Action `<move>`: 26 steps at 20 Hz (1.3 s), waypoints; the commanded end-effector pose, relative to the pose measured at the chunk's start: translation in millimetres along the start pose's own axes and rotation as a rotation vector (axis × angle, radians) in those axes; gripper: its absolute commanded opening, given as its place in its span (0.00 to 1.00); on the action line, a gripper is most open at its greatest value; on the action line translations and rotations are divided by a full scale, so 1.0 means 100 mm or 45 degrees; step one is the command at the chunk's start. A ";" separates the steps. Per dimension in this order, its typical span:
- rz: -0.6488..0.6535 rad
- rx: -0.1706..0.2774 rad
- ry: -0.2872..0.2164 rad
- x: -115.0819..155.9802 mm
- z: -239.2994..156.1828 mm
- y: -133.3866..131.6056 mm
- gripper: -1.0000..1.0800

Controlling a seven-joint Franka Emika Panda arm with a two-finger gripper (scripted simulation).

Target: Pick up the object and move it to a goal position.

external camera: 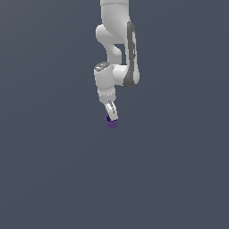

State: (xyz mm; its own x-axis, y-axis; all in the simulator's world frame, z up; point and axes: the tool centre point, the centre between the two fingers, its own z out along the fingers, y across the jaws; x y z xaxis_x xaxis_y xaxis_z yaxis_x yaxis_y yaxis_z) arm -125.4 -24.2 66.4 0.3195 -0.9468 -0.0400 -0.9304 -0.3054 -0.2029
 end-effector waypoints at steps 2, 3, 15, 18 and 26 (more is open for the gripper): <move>0.001 0.002 0.001 0.04 -0.07 0.00 0.00; 0.001 0.002 0.001 0.05 -0.09 0.01 0.00; 0.004 -0.001 0.000 0.43 -0.76 0.10 0.00; 0.005 -0.002 0.002 0.59 -1.02 0.13 0.00; 0.006 -0.006 0.006 1.01 -1.76 0.22 0.00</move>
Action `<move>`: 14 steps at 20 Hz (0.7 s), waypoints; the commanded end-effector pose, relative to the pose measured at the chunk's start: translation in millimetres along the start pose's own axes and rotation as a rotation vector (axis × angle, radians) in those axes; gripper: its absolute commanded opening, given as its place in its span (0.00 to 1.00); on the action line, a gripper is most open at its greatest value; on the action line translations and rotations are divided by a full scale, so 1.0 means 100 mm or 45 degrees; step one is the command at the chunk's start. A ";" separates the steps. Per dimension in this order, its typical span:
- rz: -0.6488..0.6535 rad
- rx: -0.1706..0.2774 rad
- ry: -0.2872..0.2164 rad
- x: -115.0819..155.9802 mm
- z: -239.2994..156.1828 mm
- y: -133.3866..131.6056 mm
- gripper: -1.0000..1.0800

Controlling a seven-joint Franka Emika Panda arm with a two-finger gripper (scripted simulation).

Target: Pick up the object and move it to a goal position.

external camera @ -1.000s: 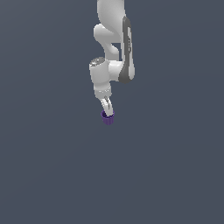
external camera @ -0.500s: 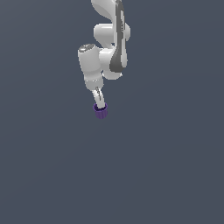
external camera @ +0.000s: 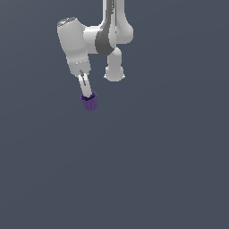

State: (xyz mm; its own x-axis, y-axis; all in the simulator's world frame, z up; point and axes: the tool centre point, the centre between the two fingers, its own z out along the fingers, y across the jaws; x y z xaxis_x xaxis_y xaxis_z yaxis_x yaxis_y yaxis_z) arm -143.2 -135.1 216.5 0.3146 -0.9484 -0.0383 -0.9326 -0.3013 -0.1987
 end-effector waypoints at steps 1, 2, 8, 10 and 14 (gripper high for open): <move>0.000 0.000 0.002 0.14 -0.24 0.03 0.00; 0.000 0.000 0.002 0.19 -0.33 0.04 0.00; -0.002 0.001 0.002 0.50 -0.86 0.08 0.00; -0.002 0.002 0.001 0.58 -1.01 0.09 0.00; -0.004 0.003 0.000 0.73 -1.25 0.10 0.00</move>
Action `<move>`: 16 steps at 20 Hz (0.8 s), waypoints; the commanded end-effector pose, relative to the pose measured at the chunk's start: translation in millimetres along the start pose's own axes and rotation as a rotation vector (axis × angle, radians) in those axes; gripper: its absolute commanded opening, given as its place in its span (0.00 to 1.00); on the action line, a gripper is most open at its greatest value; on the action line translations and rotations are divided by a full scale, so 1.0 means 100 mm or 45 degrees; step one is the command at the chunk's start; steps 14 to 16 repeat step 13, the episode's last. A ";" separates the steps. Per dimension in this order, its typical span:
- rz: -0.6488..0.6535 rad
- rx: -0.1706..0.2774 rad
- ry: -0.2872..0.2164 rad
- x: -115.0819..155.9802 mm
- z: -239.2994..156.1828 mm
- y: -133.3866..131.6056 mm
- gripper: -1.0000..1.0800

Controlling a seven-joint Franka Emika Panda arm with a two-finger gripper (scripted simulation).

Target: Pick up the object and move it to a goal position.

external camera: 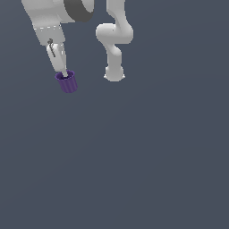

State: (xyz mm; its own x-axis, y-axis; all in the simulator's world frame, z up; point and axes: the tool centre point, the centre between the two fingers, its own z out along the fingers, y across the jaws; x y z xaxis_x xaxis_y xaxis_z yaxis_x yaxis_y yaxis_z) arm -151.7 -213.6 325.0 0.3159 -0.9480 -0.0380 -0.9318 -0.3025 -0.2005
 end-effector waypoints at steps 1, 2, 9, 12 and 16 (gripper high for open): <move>-0.002 0.001 0.000 0.08 -0.15 0.00 0.00; -0.002 0.001 -0.001 0.11 -0.19 0.00 0.00; -0.004 0.003 -0.002 0.22 -0.37 0.00 0.00; -0.004 0.003 -0.002 0.23 -0.37 -0.01 0.00; -0.004 0.003 -0.002 0.23 -0.37 -0.01 0.00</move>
